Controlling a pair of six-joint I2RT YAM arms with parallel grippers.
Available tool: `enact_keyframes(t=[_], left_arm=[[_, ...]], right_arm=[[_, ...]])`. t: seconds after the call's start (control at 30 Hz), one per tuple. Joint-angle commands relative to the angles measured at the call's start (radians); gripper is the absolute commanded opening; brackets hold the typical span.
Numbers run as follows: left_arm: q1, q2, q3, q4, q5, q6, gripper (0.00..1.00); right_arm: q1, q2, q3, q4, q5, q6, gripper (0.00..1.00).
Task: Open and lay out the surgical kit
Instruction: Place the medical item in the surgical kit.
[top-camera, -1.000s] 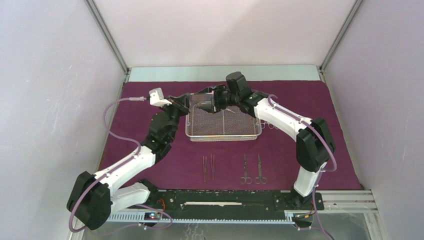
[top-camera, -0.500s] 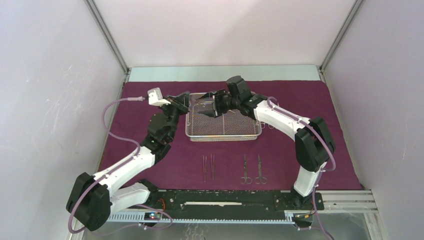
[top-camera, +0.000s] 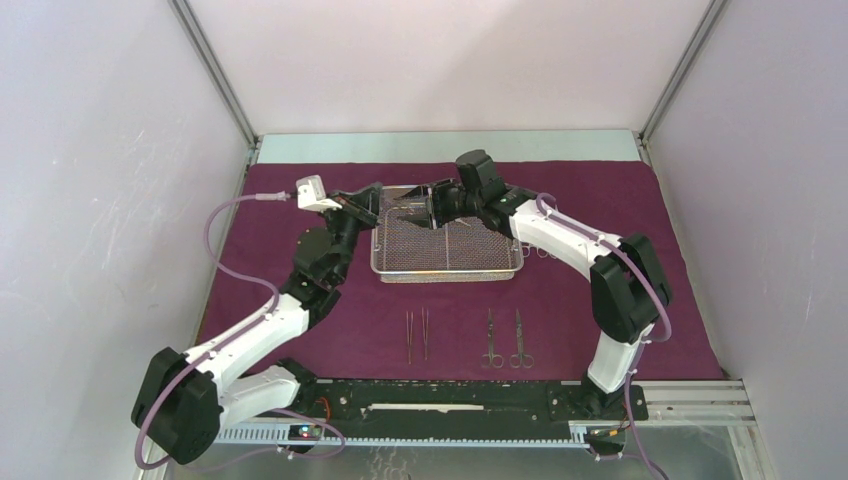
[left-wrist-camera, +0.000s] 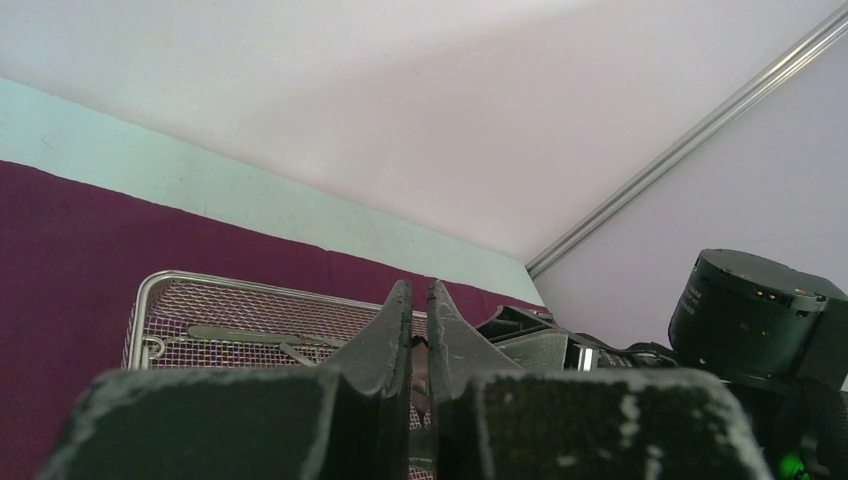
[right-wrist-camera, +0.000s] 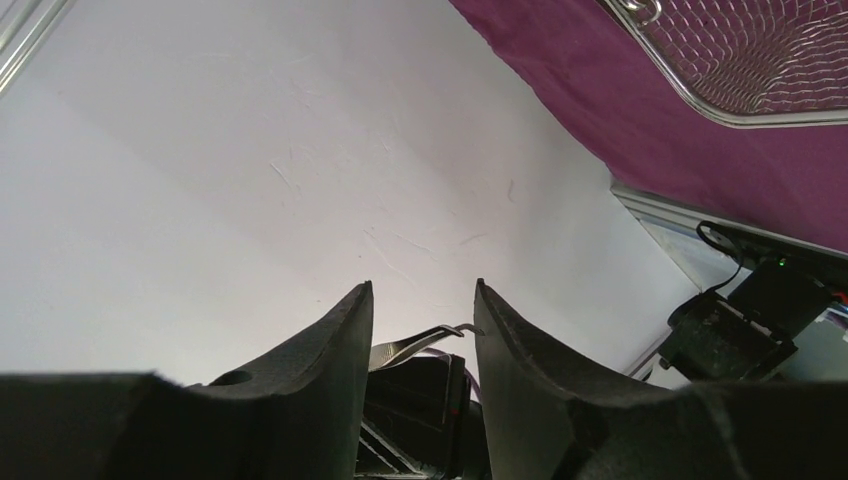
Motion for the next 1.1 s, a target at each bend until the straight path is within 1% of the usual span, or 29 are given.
enact_keyframes(t=[0.0,0.43,0.67,0.8,0.9,1.07], left_arm=[[-0.006,-0.026,-0.02,0.049,0.014,0.028,0.0],[-0.007,-0.031,-0.043,0.043,0.007,0.009,0.0],[-0.007,-0.042,-0.057,0.011,0.006,-0.023,0.02],[-0.007,-0.046,-0.065,-0.016,0.0,-0.055,0.03],[-0.008,-0.044,-0.072,-0.036,0.004,-0.079,0.06],[-0.025,-0.047,-0.069,-0.101,-0.007,-0.105,0.18]], right_arm=[[-0.013,0.008,0.03,0.029,-0.013,0.003,0.49],[-0.027,0.014,0.073,0.011,-0.001,-0.027,0.38],[-0.037,0.016,0.083,0.014,0.006,-0.05,0.29],[-0.041,0.018,0.091,0.016,0.012,-0.067,0.25],[-0.047,0.016,0.096,0.01,0.018,-0.087,0.23],[-0.056,0.013,0.111,-0.014,0.036,-0.139,0.12]])
